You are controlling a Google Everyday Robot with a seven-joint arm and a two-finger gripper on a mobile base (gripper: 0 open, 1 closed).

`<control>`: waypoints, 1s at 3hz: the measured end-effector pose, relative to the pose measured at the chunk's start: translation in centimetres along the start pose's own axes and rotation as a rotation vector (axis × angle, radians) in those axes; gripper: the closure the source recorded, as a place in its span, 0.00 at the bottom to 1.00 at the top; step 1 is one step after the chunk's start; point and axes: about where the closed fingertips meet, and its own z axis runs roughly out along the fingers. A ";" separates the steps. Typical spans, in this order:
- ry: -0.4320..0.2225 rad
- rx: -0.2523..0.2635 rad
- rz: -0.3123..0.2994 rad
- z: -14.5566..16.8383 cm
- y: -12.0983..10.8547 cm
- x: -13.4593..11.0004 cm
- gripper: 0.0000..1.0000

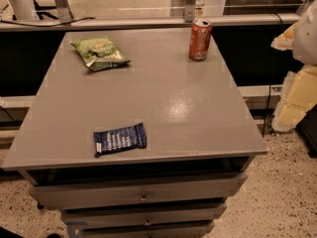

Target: Move coke can near rxbar blueberry

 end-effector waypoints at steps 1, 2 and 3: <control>-0.007 0.011 0.000 0.0 -0.2 -0.1 0.00; -0.052 0.037 0.016 2.2 -2.1 0.4 0.00; -0.158 0.100 0.062 5.4 -7.3 -0.1 0.00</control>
Offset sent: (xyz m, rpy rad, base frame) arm 0.0791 -0.0150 -0.0411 0.1211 -0.1424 -0.0268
